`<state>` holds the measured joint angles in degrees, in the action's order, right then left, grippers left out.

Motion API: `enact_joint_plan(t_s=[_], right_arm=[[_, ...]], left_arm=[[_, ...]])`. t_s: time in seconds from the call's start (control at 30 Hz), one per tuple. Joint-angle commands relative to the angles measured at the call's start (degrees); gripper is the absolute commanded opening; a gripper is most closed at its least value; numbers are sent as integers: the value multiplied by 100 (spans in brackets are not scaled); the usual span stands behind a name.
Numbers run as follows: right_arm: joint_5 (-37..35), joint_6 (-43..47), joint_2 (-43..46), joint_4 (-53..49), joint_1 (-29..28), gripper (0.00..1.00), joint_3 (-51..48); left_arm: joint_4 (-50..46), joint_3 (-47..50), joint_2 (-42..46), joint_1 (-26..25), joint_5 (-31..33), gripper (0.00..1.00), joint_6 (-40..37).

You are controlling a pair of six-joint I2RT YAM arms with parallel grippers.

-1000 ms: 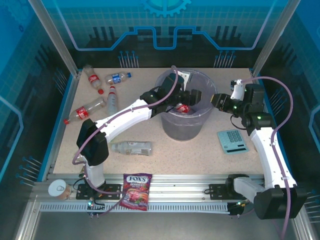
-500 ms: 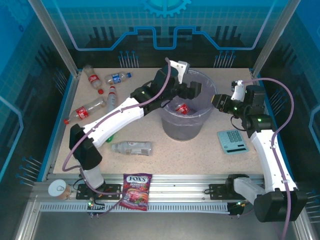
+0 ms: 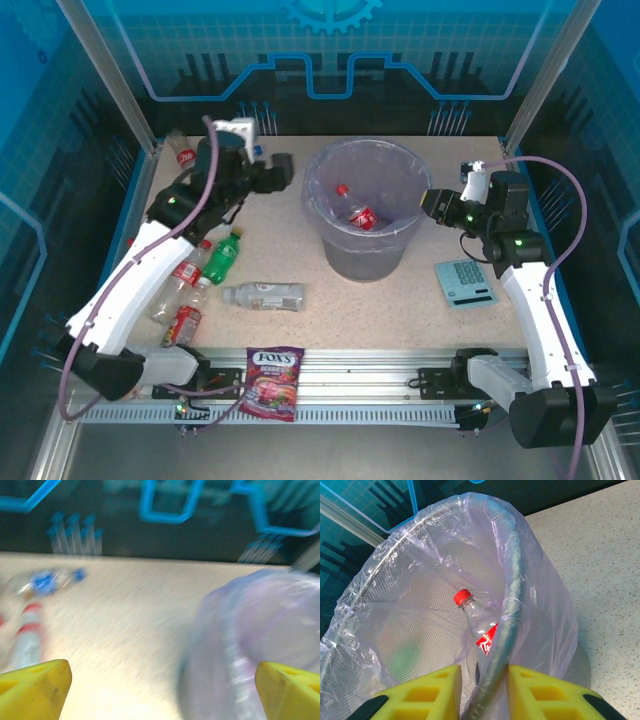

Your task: Put the plastic bottles in the bin

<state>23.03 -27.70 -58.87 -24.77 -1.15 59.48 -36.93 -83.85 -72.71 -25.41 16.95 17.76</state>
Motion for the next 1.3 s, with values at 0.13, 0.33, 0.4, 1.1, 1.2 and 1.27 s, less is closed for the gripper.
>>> enact_joint_plan(t_s=[0.13, 0.33, 0.4, 1.1, 1.2, 1.27], right_arm=[[176, -11, 178, 197, -240, 32, -79], [120, 143, 184, 36, -266, 33, -59], [97, 152, 171, 18, -268, 32, -60], [-139, 11, 348, -42, -275, 32, -305], [-167, 16, 367, -84, -279, 33, -306], [-152, 13, 382, -106, -278, 33, -302]], left_arm=[[-1915, 1142, 719, 485, 21, 93, 741], [-2267, 2060, 855, 492, -949, 92, 1034], [-2405, 2311, 889, 306, -1155, 93, 1368], [79, 4811, 1804, -750, -479, 96, 7264], [220, 4824, 1505, -799, -534, 95, 7563], [197, 4834, 1430, -965, -285, 96, 7855]])
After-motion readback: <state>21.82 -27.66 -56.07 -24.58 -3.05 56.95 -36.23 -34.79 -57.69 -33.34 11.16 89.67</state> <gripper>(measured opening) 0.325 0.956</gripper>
